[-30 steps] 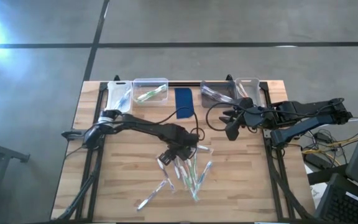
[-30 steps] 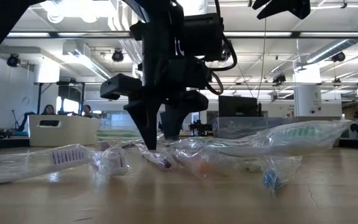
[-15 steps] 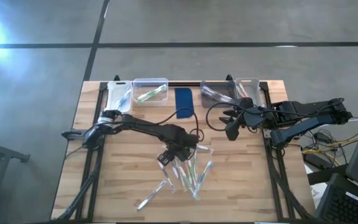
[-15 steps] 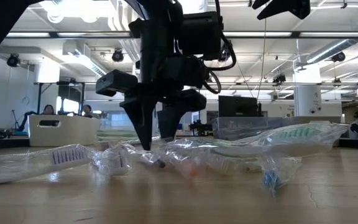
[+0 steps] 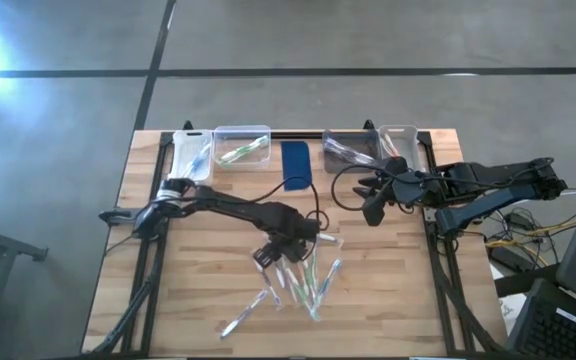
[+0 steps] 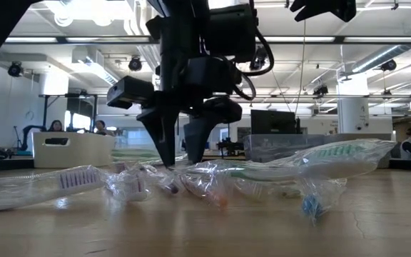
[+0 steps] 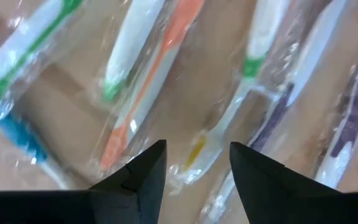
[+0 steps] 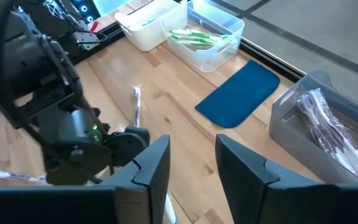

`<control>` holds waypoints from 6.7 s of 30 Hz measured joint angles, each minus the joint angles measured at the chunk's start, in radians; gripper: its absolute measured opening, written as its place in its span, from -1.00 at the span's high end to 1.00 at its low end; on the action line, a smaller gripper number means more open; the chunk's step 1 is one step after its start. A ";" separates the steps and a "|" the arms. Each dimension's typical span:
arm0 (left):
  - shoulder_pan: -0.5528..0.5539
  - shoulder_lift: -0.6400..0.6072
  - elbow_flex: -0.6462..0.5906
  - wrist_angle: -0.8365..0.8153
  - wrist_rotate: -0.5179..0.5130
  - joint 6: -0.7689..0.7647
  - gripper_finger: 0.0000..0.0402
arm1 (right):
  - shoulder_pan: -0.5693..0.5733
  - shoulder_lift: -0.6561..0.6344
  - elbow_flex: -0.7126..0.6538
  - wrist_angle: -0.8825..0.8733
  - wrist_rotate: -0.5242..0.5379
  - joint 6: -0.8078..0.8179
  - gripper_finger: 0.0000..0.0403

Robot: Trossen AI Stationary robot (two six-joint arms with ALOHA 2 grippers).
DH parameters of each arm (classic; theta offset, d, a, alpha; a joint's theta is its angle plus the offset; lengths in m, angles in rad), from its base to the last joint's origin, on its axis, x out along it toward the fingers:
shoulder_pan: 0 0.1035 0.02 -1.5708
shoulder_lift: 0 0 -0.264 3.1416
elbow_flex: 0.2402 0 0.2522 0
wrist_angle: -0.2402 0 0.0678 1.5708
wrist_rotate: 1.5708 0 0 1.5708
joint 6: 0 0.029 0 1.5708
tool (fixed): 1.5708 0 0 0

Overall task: Pick & Place Toothbrushes
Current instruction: Put the orange toothbrush into the gray bin

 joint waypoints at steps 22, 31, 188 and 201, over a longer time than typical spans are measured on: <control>0.031 0.015 -0.015 0.025 -0.006 0.026 0.21 | 0.000 0.000 0.000 0.001 0.000 0.011 0.18; 0.035 0.016 -0.015 -0.030 0.008 0.024 0.38 | 0.000 0.000 0.000 0.001 0.000 0.009 0.18; -0.002 -0.253 0.342 0.095 -0.408 -0.277 -0.01 | -0.064 -0.207 -0.655 0.722 -0.491 0.335 0.93; 0.009 -0.516 0.064 0.126 -0.409 -0.564 0.02 | -0.599 -0.125 -0.081 -0.298 -0.480 -0.128 0.93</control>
